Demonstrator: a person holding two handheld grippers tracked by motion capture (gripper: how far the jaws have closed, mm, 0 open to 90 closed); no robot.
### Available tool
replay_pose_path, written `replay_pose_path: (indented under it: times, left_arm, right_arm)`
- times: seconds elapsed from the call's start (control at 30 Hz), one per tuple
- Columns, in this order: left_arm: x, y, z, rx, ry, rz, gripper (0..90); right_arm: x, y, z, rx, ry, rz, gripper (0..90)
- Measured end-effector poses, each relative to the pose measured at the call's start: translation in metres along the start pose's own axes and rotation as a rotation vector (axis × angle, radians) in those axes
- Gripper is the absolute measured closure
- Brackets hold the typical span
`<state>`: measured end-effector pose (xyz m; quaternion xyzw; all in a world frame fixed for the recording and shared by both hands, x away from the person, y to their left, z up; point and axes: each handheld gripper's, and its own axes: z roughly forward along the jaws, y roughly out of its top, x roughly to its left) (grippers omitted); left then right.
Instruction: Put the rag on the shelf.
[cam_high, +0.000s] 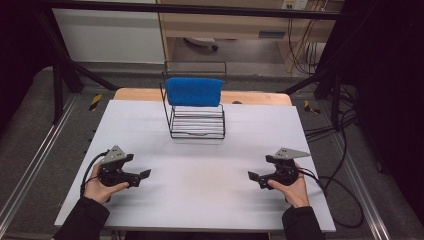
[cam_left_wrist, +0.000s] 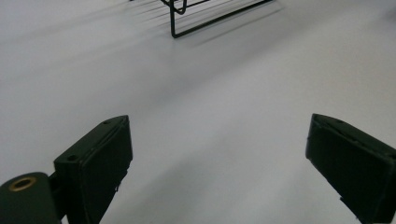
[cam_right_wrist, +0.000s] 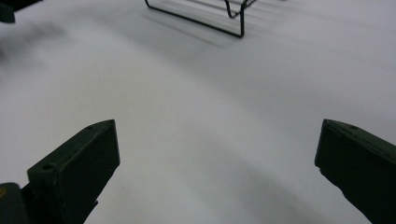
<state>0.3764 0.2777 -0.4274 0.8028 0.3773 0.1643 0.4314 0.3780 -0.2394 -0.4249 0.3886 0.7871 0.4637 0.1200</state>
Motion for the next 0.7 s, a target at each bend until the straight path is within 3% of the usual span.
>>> replay_pose_path:
  times: [0.33,0.6,0.7]
  left_arm:
    - [0.004,-0.017,-0.005,0.014,0.003,0.000,7.5]
    - [0.007,-0.027,-0.005,0.038,0.005,-0.005,7.5]
    - [0.008,-0.027,-0.007,0.026,0.006,-0.012,7.5]
  right_arm:
    - [-0.010,-0.033,-0.014,0.029,0.000,0.021,0.7]
    - [-0.014,-0.037,-0.020,0.014,-0.012,0.042,0.7]
    - [-0.014,-0.037,-0.020,0.016,-0.011,0.042,0.7]
